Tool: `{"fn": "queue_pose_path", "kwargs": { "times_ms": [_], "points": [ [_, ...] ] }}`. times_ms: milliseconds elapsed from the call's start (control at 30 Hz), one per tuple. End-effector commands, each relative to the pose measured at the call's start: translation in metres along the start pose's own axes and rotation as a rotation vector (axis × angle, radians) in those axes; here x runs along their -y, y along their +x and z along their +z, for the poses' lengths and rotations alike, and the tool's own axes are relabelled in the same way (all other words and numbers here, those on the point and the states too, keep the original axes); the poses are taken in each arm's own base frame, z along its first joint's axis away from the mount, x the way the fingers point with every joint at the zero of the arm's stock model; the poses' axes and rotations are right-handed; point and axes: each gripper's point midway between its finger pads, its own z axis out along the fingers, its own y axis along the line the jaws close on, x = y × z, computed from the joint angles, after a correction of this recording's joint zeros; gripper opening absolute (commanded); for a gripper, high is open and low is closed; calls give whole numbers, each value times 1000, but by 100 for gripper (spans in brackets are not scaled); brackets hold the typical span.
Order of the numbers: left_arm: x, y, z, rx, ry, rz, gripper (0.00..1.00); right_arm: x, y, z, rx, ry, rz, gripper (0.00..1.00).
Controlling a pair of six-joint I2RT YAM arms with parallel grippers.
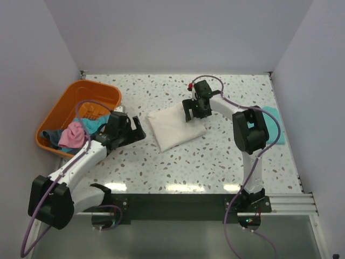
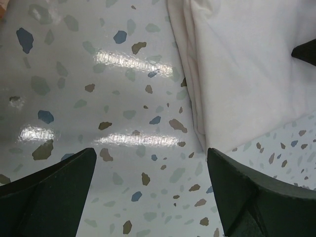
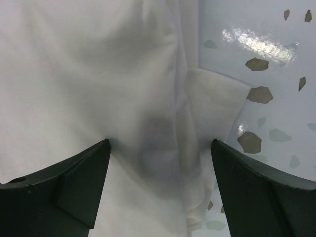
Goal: Fold and stack the t-shirts
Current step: Neatly place the folded tshirt to the corner
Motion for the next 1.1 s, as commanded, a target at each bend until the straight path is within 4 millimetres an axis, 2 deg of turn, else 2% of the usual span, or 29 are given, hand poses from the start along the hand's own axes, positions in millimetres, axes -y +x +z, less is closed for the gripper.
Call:
{"fn": "queue_pose_path", "kwargs": {
  "times_ms": [0,67,167,267,300,333,400,467,500,567,633,867,1000,1067],
  "points": [
    [-1,-4,-10,33,11,-6,100,-6,11,8,-11,-32,56,86],
    [-3,-3,-14,38,5,-8,100,-7,20,11,-28,-35,67,84],
    [-6,-2,-19,49,3,-11,100,-12,33,14,-45,-43,78,75],
    [-9,0,-23,56,1,-18,100,-19,43,17,-42,-65,118,51],
    [-11,0,-24,64,-6,-17,100,-22,42,18,-29,-77,123,38],
    [-15,3,-23,61,-20,-19,100,-24,46,19,-32,-83,128,32],
    [-21,4,-25,59,-45,-15,100,-28,42,14,-11,-85,128,18],
    [-22,5,-27,56,-47,-10,100,-23,40,7,10,-54,122,7],
    [-23,5,-28,58,-52,-7,100,-13,34,-4,39,8,120,0],
    [-24,5,-31,67,-52,-5,100,-4,32,-17,51,63,110,0],
    [-28,2,-34,83,-67,1,100,23,27,-41,75,219,84,0],
    [-30,-6,-42,114,-80,14,100,85,34,-115,54,546,11,0],
    [-27,-8,-41,111,-73,29,100,117,36,-153,55,618,17,0],
    [-27,-8,-40,99,-84,39,100,127,34,-171,72,632,-5,0]
  ]
}}
